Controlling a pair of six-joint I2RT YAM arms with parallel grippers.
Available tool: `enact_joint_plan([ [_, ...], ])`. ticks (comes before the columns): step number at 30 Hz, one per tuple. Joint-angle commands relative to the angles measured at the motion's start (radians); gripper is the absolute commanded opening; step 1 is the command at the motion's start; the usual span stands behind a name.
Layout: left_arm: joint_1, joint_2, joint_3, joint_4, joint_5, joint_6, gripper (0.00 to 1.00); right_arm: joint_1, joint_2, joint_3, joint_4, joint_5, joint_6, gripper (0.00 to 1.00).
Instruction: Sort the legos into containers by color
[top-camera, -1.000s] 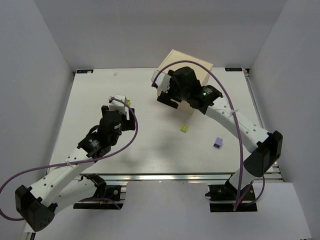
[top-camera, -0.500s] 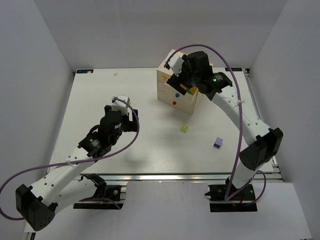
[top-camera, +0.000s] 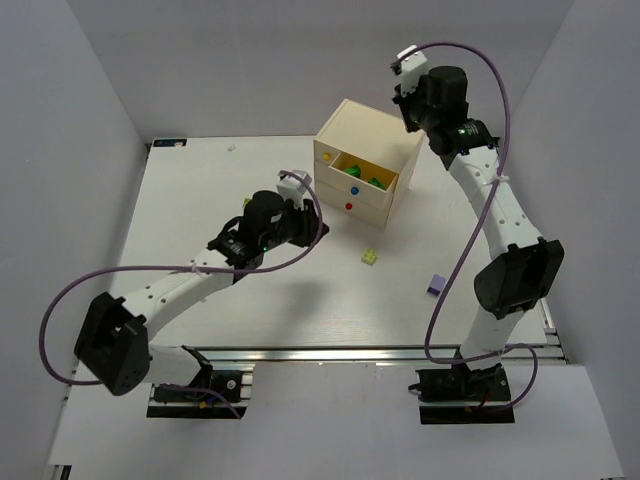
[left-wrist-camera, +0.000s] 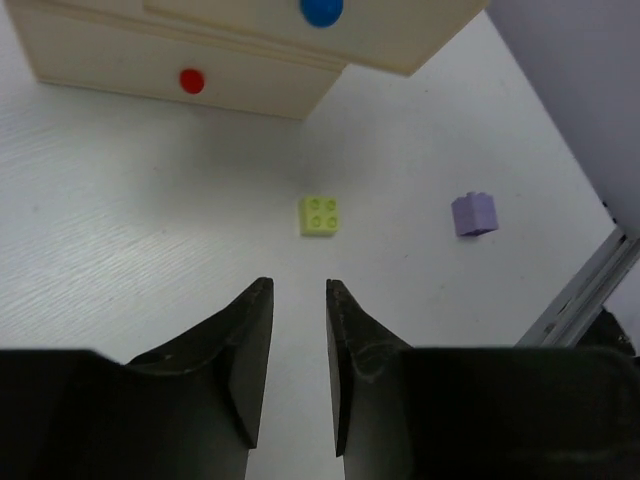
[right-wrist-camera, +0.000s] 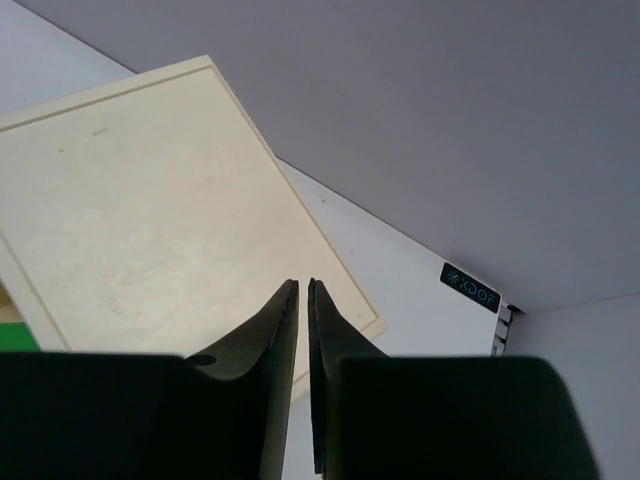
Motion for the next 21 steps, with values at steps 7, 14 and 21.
enact_joint_plan([
  [7,0.019,0.263,0.255,0.177,0.183,-0.024,0.62,-0.118,0.171,0.107,0.077,-0.095,0.151,0.03],
  [14,0.058,0.389,0.359,0.139,0.306,0.051,0.68,-0.164,0.289,0.17,0.124,-0.111,0.111,0.26],
  [21,0.1,0.487,0.463,0.092,0.39,0.088,0.7,-0.198,0.343,0.219,0.122,-0.191,0.148,0.29],
])
